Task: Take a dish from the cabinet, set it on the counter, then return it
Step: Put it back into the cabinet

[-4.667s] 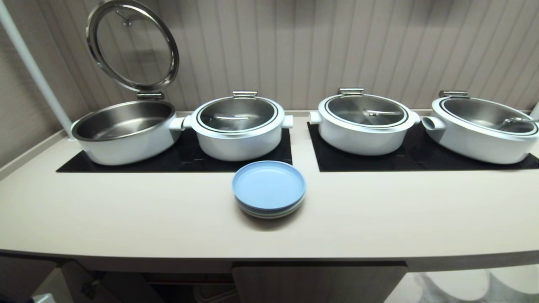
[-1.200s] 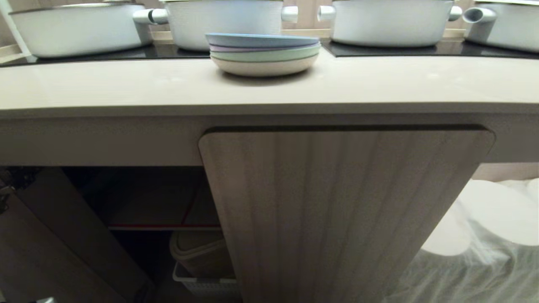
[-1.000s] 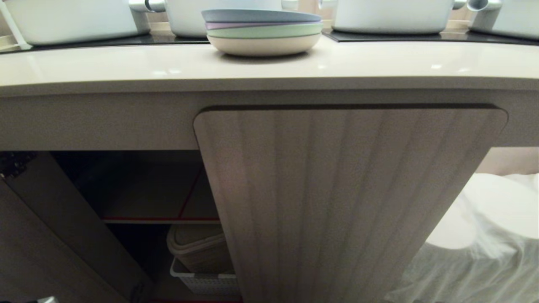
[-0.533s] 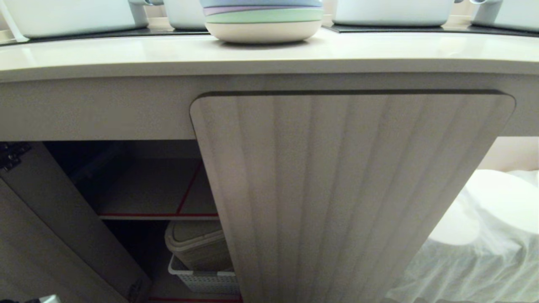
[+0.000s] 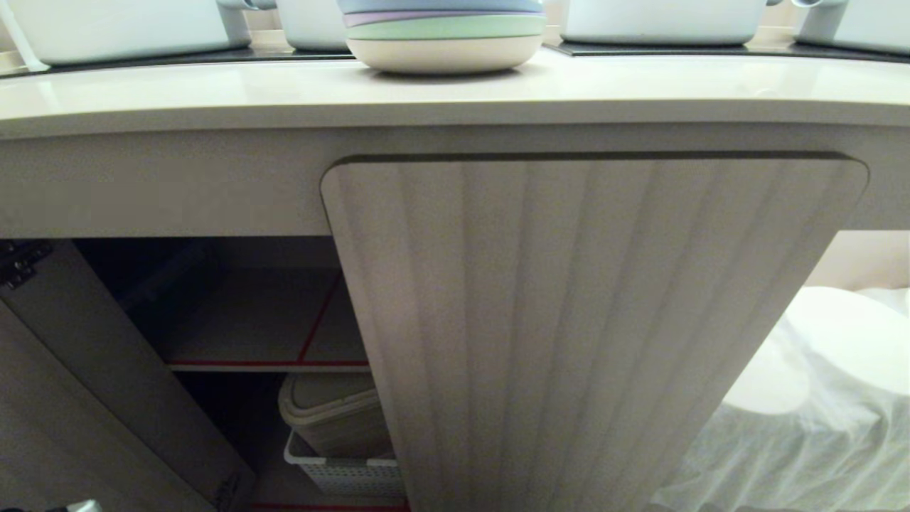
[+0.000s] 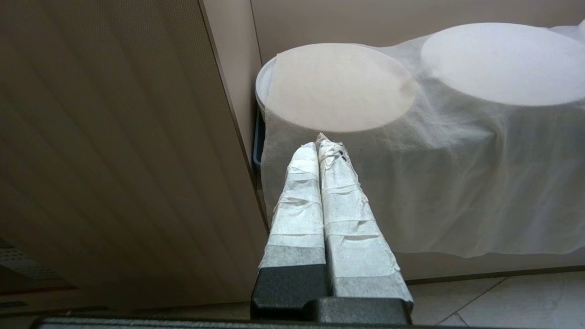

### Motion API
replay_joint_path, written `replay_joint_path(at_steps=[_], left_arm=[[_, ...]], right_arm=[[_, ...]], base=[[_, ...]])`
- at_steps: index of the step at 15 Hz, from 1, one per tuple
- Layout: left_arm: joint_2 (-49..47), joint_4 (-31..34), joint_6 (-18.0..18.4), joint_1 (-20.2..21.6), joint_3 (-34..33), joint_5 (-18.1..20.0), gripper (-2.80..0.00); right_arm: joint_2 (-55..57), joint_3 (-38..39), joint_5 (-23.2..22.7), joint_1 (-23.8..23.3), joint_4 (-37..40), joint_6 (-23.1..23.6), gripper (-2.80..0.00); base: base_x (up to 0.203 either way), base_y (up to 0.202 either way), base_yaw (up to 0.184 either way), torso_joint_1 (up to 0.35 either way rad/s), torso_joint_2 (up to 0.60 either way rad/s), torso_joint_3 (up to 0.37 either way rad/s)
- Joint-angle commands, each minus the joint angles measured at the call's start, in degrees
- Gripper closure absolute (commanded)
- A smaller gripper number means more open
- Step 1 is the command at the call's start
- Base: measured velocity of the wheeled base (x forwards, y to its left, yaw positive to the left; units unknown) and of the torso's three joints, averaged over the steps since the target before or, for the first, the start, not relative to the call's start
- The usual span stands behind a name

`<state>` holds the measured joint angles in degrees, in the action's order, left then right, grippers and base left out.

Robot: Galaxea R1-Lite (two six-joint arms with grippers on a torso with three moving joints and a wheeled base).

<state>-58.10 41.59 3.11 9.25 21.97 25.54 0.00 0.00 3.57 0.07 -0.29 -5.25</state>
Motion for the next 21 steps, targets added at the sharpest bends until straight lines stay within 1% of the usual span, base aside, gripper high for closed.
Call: replay_joint_path(at_steps=[1, 10, 17, 21], left_arm=[[-0.08, 0.24, -0.03, 0.06, 0.01, 0.12, 0.0], [0.0, 0.15, -0.79, 0.42, 0.48, -0.4, 0.0], [0.0, -1.77, -7.3, 0.42, 1.24, -0.31, 0.0], [0.19, -1.78, -12.01, 0.42, 2.11, -0.21, 0.0]], right_arm=[[0.0, 0.0, 0.03, 0.01, -0.06, -0.02, 0.0], [0.0, 0.0, 0.03, 0.01, -0.06, -0.02, 0.0], [0.0, 0.0, 0.03, 0.01, -0.06, -0.02, 0.0], [0.0, 0.0, 0.03, 0.01, -0.03, -0.02, 0.0]], base=[[0.0, 0.0, 0.0, 0.0, 0.0, 0.0], [0.0, 0.0, 0.0, 0.0, 0.0, 0.0], [0.0, 0.0, 0.0, 0.0, 0.0, 0.0], [0.0, 0.0, 0.0, 0.0, 0.0, 0.0]])
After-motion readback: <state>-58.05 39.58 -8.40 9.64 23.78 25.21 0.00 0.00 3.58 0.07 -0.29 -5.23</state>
